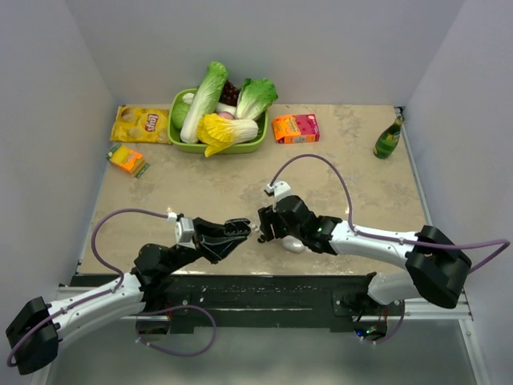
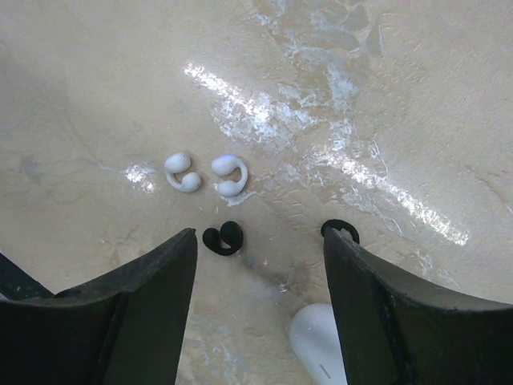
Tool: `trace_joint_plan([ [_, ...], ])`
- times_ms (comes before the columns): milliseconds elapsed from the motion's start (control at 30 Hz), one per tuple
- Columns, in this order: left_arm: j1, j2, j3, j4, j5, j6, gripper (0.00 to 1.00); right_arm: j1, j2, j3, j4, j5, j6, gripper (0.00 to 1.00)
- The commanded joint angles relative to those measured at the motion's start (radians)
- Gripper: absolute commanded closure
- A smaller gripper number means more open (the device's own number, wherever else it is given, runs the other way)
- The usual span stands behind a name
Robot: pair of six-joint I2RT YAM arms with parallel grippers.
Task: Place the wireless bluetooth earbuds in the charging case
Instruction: Move the earbud to the center of the board.
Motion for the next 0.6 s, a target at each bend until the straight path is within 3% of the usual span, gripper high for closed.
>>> trace_joint_plan([
  [0,0.003,0.006,-0.174,0.050,0.015,-0.011,1.00,0.002,-0.016,-0.020,-0.012,0.046,0.036,0.36],
  [200,0.003,-0.002,-0.171,0.041,0.014,-0.011,1.00,-0.032,0.007,-0.023,-0.057,0.131,0.088,0.48],
  [333,0.003,0.003,-0.172,0.044,0.015,-0.011,1.00,-0.125,0.005,-0.037,-0.038,0.082,0.084,0.49],
  [567,0.003,0.030,-0.178,0.079,0.021,-0.014,1.00,-0.162,0.062,-0.031,-0.019,0.022,0.068,0.50],
])
